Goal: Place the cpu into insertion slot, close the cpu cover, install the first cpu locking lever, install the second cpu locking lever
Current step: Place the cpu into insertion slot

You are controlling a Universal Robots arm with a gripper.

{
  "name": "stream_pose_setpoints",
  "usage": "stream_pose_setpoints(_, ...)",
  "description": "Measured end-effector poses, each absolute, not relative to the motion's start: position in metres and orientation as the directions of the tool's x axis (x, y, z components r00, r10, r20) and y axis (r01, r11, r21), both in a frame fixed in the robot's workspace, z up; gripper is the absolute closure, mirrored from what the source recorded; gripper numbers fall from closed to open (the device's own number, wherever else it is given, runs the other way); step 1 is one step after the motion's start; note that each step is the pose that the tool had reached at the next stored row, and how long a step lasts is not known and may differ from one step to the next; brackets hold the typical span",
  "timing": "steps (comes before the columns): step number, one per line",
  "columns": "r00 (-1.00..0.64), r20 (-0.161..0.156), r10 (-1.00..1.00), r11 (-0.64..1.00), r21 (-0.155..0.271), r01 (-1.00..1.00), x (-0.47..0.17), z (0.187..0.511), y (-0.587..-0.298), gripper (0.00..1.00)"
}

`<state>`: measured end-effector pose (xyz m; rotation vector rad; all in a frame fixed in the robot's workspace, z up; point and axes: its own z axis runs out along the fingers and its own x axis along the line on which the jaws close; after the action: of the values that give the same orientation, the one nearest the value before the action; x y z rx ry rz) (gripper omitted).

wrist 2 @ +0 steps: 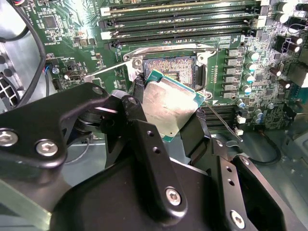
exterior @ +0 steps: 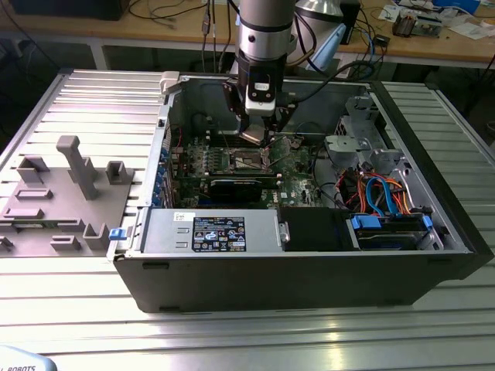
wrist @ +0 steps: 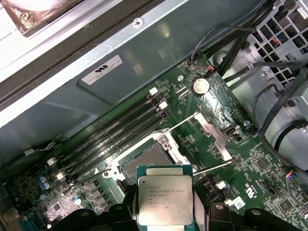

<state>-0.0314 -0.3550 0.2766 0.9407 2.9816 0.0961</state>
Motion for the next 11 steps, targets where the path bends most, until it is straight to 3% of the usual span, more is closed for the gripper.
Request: stream_pose_setpoints(11, -0.811, 0.005, 0.585, 0.809, 0.063, 0.584, -0.0314, 0.2763, -0.355, 0.45)
